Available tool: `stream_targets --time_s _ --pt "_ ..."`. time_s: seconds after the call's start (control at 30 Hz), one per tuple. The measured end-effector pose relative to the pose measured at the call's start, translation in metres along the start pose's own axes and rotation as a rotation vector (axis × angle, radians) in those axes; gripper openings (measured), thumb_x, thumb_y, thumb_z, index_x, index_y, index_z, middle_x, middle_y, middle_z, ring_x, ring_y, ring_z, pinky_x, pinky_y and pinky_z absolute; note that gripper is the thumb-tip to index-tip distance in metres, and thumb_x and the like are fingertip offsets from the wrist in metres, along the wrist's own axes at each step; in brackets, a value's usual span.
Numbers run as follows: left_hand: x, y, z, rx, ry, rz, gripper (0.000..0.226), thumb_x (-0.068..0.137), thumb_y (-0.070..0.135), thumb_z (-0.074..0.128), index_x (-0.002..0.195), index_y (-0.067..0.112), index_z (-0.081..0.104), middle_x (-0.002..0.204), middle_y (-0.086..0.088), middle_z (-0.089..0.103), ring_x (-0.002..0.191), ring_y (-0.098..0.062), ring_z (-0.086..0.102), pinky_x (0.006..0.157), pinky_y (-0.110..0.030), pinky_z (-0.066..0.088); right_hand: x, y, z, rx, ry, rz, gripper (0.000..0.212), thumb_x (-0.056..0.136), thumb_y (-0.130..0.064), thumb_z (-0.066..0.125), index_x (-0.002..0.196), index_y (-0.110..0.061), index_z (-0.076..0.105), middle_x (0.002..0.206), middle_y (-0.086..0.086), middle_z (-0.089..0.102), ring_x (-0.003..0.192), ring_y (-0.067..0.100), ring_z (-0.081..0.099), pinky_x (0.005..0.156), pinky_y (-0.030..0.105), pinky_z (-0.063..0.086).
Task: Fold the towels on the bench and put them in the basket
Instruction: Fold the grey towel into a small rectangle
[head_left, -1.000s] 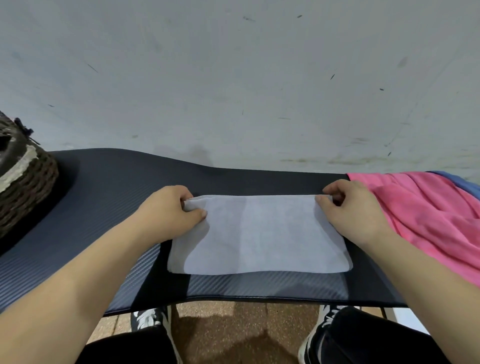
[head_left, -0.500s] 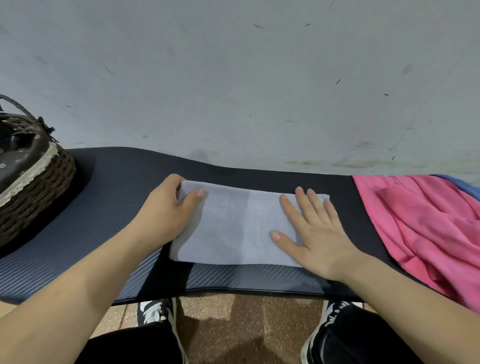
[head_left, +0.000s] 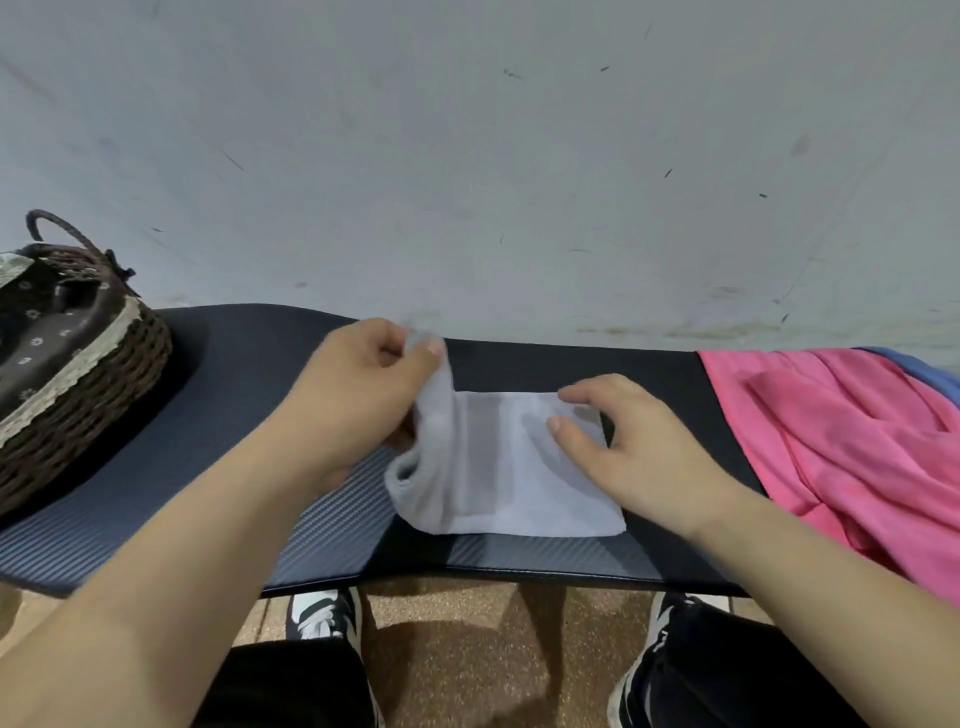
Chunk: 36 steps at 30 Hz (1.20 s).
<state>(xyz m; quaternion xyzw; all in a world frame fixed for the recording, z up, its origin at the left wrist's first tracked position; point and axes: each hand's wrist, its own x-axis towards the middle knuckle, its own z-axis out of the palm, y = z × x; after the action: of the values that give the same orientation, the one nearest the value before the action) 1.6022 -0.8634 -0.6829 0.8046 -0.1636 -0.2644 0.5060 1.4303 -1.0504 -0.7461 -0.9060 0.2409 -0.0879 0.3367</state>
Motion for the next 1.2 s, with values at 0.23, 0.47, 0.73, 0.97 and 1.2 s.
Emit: stream_targets --time_s 0.23,0.47,0.73,0.97,1.2 --pt "0.005 0.014 0.082 0.205 -0.212 0.066 0.022 0.1 0.034 0.065 0.095 0.013 0.065 0.057 -0.009 0.072 0.051 -0.024 0.073 0.056 -0.035 0.063 0.01 0.014 -0.009 0.32 -0.055 0.314 0.024 0.099 -0.037 0.062 0.086 -0.019 0.072 0.068 -0.007 0.067 0.061 0.003 0.059 0.069 0.032 0.056" --pt "0.016 0.0 0.119 0.292 -0.281 0.049 0.02 0.099 0.032 0.068 0.104 0.012 0.067 0.068 -0.008 0.077 0.062 -0.02 0.077 0.071 -0.039 0.066 0.014 0.034 -0.01 0.417 -0.037 0.413 0.028 0.097 -0.034 0.06 0.083 -0.014 0.072 0.084 0.007 0.075 0.089 0.026 0.072 0.089 0.053 0.059" --pt "0.01 -0.004 0.085 0.323 -0.278 0.137 0.007 0.098 0.021 0.068 0.104 0.022 0.07 0.079 0.0 0.076 0.065 -0.014 0.075 0.066 -0.035 0.065 0.01 0.039 -0.004 0.357 -0.036 0.368 0.037 0.089 -0.049 0.071 0.087 -0.013 0.07 0.07 -0.003 0.063 0.068 0.013 0.059 0.078 0.049 0.06" --pt "0.008 -0.039 0.048 0.8 -0.144 0.166 0.038 0.092 0.048 0.069 0.119 0.024 0.057 0.088 0.011 0.062 0.08 -0.006 0.059 0.064 -0.025 0.046 0.013 0.031 0.007 0.204 0.01 0.3 0.032 0.084 -0.035 0.078 0.084 -0.008 0.062 0.064 -0.007 0.054 0.055 0.01 0.047 0.055 0.026 0.038" --pt "0.0 -0.06 0.049 0.688 -0.144 0.116 0.064 0.085 0.058 0.074 0.135 0.028 0.047 0.098 0.016 0.056 0.085 -0.003 0.057 0.062 -0.02 0.042 0.021 0.027 0.005 0.011 -0.026 0.334 0.034 0.088 -0.041 0.073 0.099 -0.011 0.059 0.089 -0.001 0.061 0.079 0.018 0.058 0.063 0.032 0.043"
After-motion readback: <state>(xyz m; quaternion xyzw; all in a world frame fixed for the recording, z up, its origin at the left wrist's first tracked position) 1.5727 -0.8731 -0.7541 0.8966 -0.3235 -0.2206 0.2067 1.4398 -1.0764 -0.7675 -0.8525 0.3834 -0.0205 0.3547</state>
